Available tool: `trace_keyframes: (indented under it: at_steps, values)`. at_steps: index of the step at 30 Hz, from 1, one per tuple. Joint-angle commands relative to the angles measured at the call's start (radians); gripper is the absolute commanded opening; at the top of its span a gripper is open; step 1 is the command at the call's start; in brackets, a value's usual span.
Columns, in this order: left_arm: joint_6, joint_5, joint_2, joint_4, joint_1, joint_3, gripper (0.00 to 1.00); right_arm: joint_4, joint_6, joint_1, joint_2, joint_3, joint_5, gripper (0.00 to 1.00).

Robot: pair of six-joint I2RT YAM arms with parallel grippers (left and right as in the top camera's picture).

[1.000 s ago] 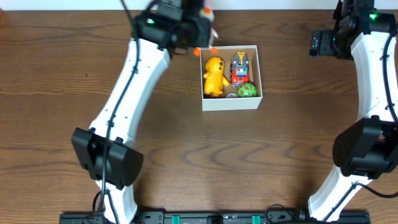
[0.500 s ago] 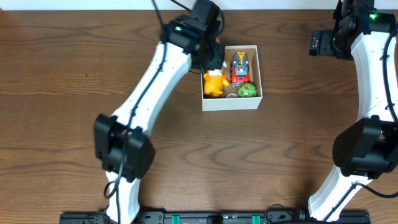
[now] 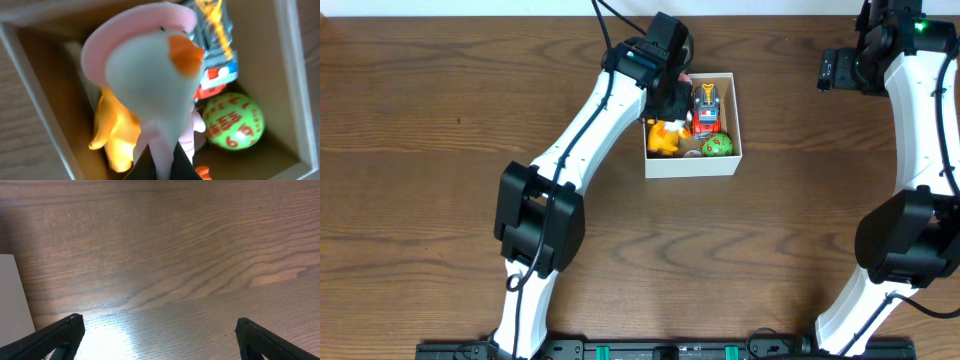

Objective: Pack container
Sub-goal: 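Carry the white duck over the box and lower it inside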

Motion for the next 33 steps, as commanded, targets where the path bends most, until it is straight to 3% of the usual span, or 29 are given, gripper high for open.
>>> trace_keyframes:
  at_steps: [1,13,14,15,16,17,19,30,32,33]
  values:
    - [0.018,-0.009,0.033,-0.022,-0.01,-0.002,0.06,-0.001,0.017,-0.007,-0.005,0.018,0.006,0.99]
    - [0.018,-0.01,0.04,-0.039,-0.034,-0.002,0.06,-0.001,0.017,-0.007,-0.005,0.018,0.006,0.99]
    - [0.017,-0.01,0.04,-0.037,-0.034,-0.002,0.17,-0.001,0.017,-0.007,-0.005,0.018,0.006,0.99]
    - [0.017,-0.01,0.04,-0.035,-0.034,-0.002,0.46,-0.001,0.017,-0.007,-0.005,0.018,0.006,0.99]
    - [0.017,-0.01,0.04,-0.032,-0.034,-0.002,0.58,-0.001,0.017,-0.007,-0.005,0.018,0.006,0.99]
    - [0.018,-0.01,0.04,-0.029,-0.034,-0.002,0.68,-0.001,0.017,-0.007,-0.005,0.018,0.006,0.99]
    - [0.018,-0.01,0.04,-0.021,-0.034,-0.002,0.75,-0.001,0.017,-0.007,-0.005,0.018,0.006,0.99]
    - [0.017,-0.167,0.014,0.029,-0.007,0.037,0.77,-0.001,0.017,-0.007,-0.005,0.018,0.006,0.99]
    - [0.017,-0.167,-0.002,0.046,-0.003,0.04,0.74,-0.001,0.017,-0.007,-0.005,0.018,0.006,0.99]
    - [0.017,-0.167,-0.008,0.051,-0.003,0.04,0.68,-0.001,0.017,-0.007,-0.005,0.018,0.006,0.99]
